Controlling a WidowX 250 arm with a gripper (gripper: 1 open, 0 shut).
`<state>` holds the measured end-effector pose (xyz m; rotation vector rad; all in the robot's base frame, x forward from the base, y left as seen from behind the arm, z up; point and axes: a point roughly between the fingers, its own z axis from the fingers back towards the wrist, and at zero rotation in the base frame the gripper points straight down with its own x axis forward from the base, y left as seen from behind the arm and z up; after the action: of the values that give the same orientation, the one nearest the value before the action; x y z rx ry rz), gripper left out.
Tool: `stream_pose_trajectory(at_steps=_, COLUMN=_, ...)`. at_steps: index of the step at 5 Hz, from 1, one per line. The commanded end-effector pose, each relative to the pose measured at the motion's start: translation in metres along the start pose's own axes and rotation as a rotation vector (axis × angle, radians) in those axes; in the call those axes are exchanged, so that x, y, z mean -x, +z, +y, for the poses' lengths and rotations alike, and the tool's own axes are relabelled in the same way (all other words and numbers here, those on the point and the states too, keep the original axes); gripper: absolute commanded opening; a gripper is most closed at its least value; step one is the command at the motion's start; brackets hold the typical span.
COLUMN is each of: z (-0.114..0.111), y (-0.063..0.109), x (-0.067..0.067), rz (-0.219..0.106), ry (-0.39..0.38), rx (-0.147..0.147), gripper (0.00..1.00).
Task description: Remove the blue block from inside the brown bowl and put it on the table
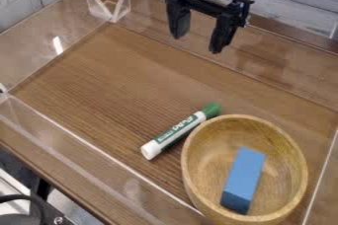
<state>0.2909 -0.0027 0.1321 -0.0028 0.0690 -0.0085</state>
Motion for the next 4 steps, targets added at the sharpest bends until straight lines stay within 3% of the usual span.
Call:
stream_pose_trajectory(at_steps=1, z=-0.01, y=-0.005, x=0.009, rz=0.012, ry=0.002, rx=0.0, gripper=1.0)
stream_pose_trajectory(at_steps=3, z=-0.062, y=-0.007, x=0.043, rz=-0.012, ry=0.006, rx=0.004, gripper=1.0)
stream_pose_trajectory(at_steps=4, z=-0.088, y=-0.01, x=0.053, rz=-0.022, ry=-0.001, rx=0.008, gripper=1.0)
